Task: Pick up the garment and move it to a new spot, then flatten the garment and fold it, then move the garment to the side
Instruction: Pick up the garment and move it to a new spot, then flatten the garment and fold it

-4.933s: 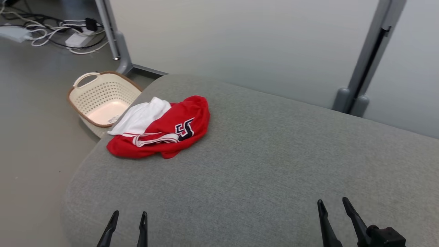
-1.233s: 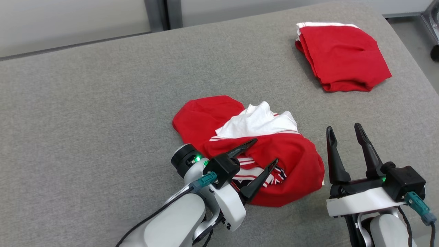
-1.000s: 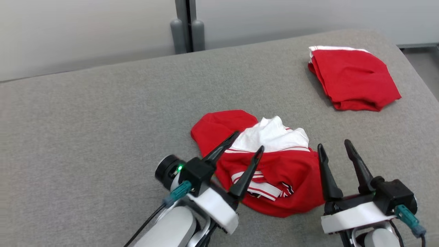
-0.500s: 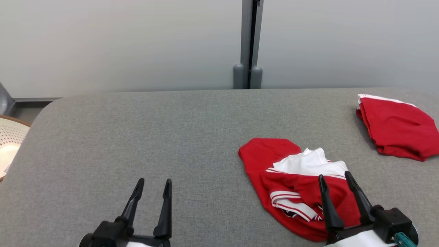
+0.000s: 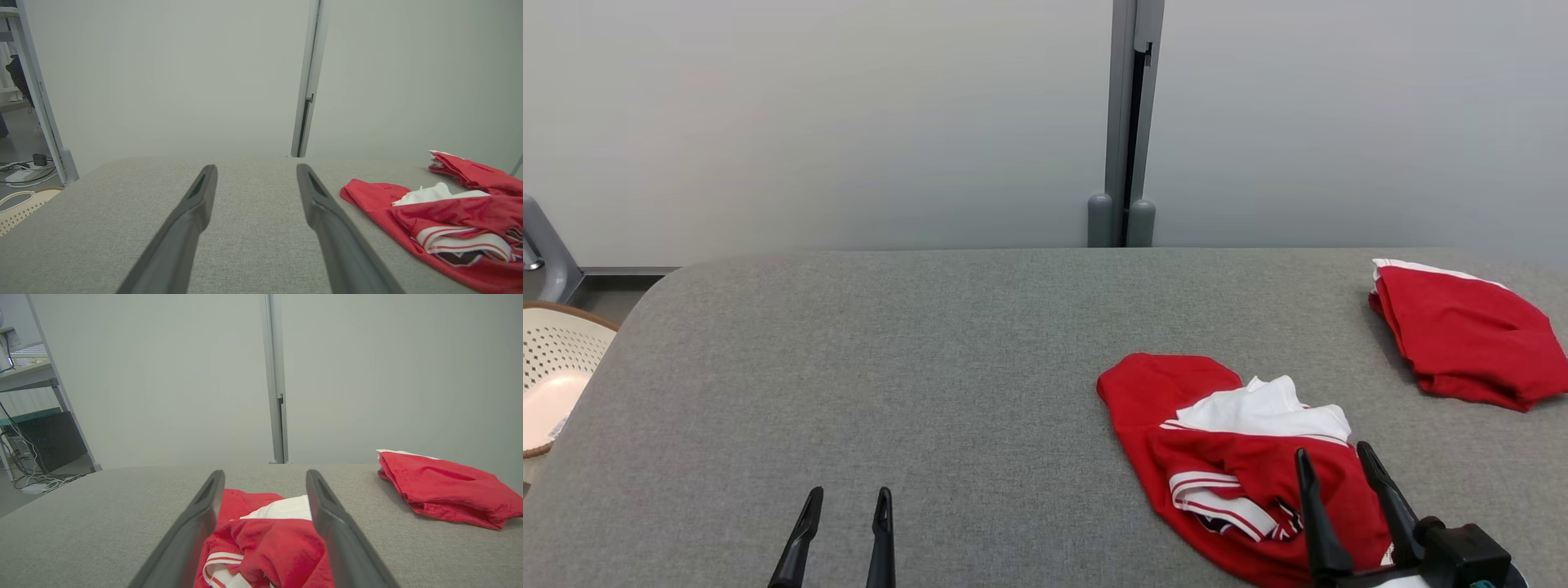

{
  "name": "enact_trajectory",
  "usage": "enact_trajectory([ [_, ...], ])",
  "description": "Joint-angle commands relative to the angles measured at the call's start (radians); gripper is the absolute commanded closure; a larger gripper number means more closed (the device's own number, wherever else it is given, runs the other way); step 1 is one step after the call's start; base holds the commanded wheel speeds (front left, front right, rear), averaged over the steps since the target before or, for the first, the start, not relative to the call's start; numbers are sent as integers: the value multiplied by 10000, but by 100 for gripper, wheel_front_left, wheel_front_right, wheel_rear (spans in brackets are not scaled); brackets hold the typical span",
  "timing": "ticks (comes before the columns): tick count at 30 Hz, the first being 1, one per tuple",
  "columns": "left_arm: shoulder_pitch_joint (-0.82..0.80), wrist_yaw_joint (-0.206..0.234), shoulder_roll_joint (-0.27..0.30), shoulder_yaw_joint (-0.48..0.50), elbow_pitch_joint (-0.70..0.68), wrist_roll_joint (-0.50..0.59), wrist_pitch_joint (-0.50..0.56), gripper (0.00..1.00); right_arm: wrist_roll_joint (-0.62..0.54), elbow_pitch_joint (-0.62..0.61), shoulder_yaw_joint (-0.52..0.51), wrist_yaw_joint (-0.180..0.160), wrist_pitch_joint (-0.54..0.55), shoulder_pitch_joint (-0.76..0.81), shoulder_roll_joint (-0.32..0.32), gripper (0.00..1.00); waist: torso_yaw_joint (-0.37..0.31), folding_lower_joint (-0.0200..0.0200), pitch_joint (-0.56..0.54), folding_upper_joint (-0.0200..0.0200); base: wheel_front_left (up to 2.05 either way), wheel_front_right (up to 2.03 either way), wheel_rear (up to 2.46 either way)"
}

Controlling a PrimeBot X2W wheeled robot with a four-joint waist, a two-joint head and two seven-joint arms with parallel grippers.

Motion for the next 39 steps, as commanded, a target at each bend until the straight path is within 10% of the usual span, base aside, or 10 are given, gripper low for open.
enact_trajectory([
  [1,60,55,20,29,-38,-52,5,0,-34,43,19,-19,-5,40,-13,0,-9,0,-8,0,0,0,0],
  [39,-158,23,19,-309,344,32,4,0,1,259,145,-19,-5,69,11,0,136,0,-127,0,0,0,0],
])
